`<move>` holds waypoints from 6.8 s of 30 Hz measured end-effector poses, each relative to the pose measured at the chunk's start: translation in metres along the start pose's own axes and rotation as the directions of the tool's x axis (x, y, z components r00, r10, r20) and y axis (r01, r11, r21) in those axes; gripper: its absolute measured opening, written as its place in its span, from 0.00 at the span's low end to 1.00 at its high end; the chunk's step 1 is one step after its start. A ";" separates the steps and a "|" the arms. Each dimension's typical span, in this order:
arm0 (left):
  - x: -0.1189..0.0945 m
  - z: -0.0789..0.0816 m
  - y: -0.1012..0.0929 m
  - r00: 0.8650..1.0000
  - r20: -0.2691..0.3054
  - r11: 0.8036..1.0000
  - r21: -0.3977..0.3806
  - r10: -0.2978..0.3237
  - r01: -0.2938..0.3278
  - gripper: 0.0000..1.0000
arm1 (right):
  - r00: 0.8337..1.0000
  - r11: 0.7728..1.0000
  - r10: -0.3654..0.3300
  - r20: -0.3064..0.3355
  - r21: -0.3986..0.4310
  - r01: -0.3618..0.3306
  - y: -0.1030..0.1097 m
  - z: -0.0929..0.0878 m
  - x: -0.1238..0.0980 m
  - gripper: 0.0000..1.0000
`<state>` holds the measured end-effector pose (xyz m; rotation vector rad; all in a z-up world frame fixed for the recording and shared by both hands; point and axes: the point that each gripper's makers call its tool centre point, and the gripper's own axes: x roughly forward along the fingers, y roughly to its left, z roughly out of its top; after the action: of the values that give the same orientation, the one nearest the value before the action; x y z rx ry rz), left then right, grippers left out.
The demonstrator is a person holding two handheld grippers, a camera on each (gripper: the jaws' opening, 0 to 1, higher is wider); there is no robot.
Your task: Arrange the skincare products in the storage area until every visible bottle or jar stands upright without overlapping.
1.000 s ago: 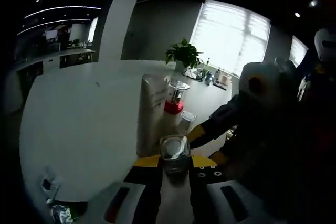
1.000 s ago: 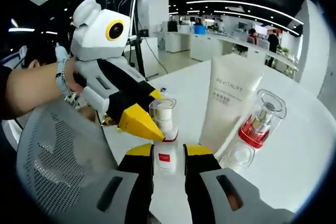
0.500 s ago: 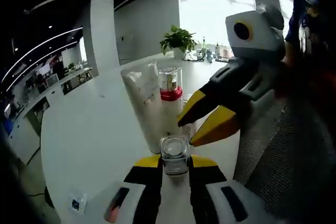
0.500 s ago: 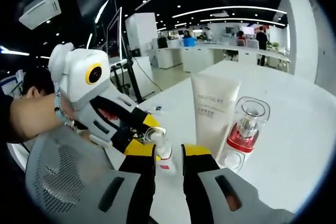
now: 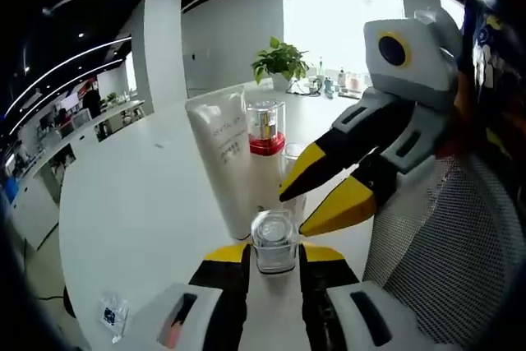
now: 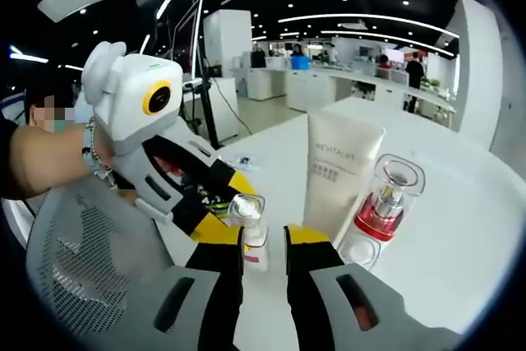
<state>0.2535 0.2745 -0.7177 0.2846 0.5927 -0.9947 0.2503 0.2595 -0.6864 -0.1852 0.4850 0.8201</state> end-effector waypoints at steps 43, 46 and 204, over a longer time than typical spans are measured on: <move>0.012 -0.033 0.017 0.980 -0.167 0.992 -0.035 0.111 -0.119 0.07 | 0.922 0.995 -0.083 -0.379 -0.081 0.056 -0.055 -0.081 -0.023 0.11; 0.018 -0.030 0.020 0.979 -0.160 0.989 -0.053 0.129 -0.139 0.07 | 0.921 0.994 -0.100 -0.376 -0.081 0.075 -0.059 -0.081 -0.024 0.11; 0.061 -0.020 -0.012 0.976 -0.179 0.986 -0.084 0.127 -0.144 0.16 | 0.934 0.992 -0.113 -0.340 -0.097 0.085 -0.061 -0.076 -0.010 0.14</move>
<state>0.2617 0.2346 -0.7692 0.3233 0.7668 -0.8118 0.2642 0.1859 -0.7496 -0.4300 0.7673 0.7103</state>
